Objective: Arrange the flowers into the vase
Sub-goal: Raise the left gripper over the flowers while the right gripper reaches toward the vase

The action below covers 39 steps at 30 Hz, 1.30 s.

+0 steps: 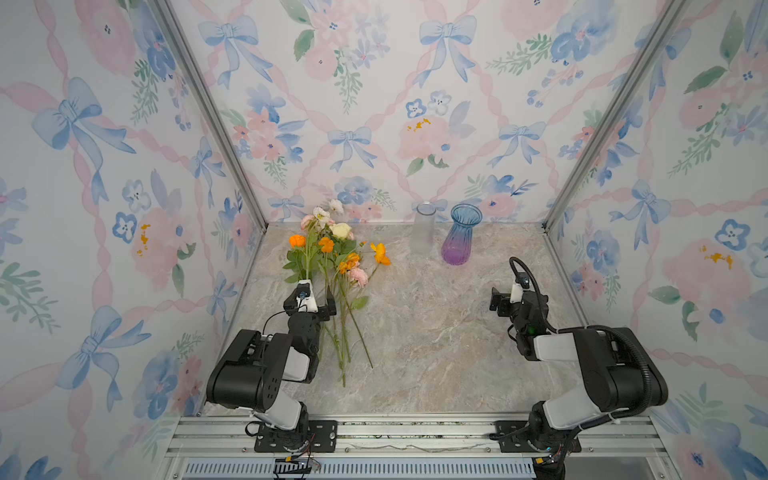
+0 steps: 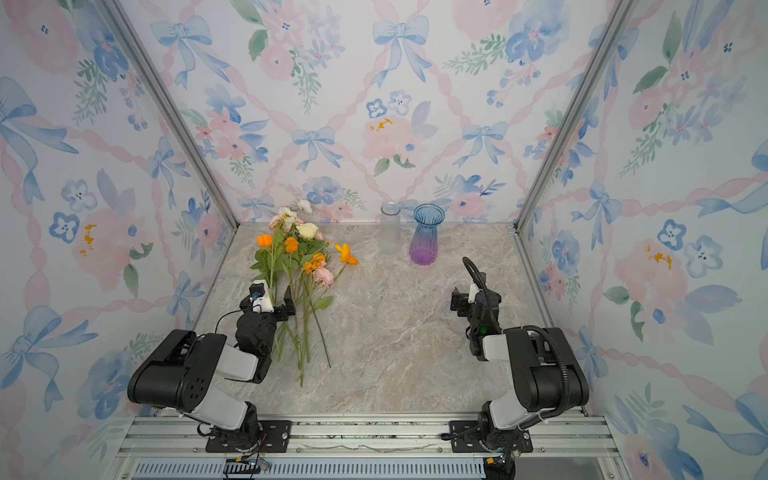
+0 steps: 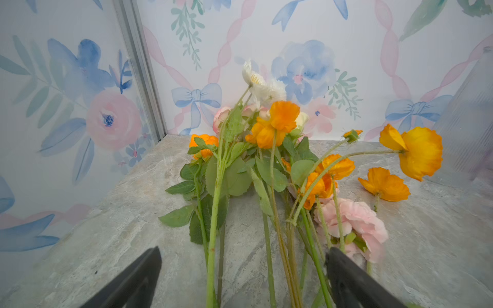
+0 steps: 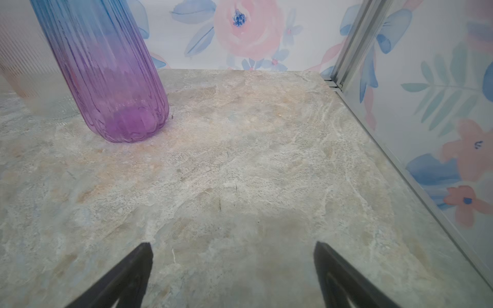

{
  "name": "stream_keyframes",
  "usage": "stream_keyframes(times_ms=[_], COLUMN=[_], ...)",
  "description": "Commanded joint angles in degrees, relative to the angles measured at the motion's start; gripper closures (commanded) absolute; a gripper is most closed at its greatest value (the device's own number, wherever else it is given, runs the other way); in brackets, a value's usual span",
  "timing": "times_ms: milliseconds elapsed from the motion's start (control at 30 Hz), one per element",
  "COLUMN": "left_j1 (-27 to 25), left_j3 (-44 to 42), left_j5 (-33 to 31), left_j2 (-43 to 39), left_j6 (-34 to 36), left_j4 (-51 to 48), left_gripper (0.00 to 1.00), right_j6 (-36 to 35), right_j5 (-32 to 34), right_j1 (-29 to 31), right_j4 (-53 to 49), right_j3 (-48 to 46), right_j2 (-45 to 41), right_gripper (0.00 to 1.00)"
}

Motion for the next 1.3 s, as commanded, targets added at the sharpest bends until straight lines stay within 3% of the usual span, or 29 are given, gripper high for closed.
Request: stream_keyframes(times_ms=[0, 300, 900, 1000, 1067, 1167, 1267], left_j1=[0.15, 0.15, 0.32, -1.22, -3.12, -6.56, -10.58], left_j3=[0.76, 0.86, 0.81, 0.40, 0.54, 3.80, 8.46], left_j5=[0.21, 0.20, 0.66, -2.77, -5.66, -11.63, -10.77], left_j2=[0.24, 0.29, 0.07, -2.60, -7.29, -15.32, -21.79], left_j6=[0.71, 0.69, 0.64, 1.53, 2.94, 2.83, 0.69], left_j4=[-0.98, -0.99, -1.09, -1.87, -5.55, -17.09, -29.83], left_gripper=[0.02, 0.02, 0.02, 0.02, 0.02, 0.02, 0.02], right_j6=[0.31, 1.23, 1.22, 1.49, 1.98, 3.01, 3.67], right_j5=[-0.85, -5.29, -5.24, -3.22, -1.60, -2.36, -4.33], right_j1=[-0.44, -2.30, -2.30, -2.02, -1.95, -1.93, -1.06], right_j4=[0.45, 0.72, 0.84, 3.59, 3.61, -8.17, -18.23], right_j3=[1.05, 0.95, 0.88, -1.56, -3.82, -3.34, -2.99], right_j2=[-0.16, -0.17, -0.16, -2.67, -7.16, -16.70, -25.44], right_gripper=[0.03, 0.03, 0.03, 0.03, 0.03, 0.03, 0.03])
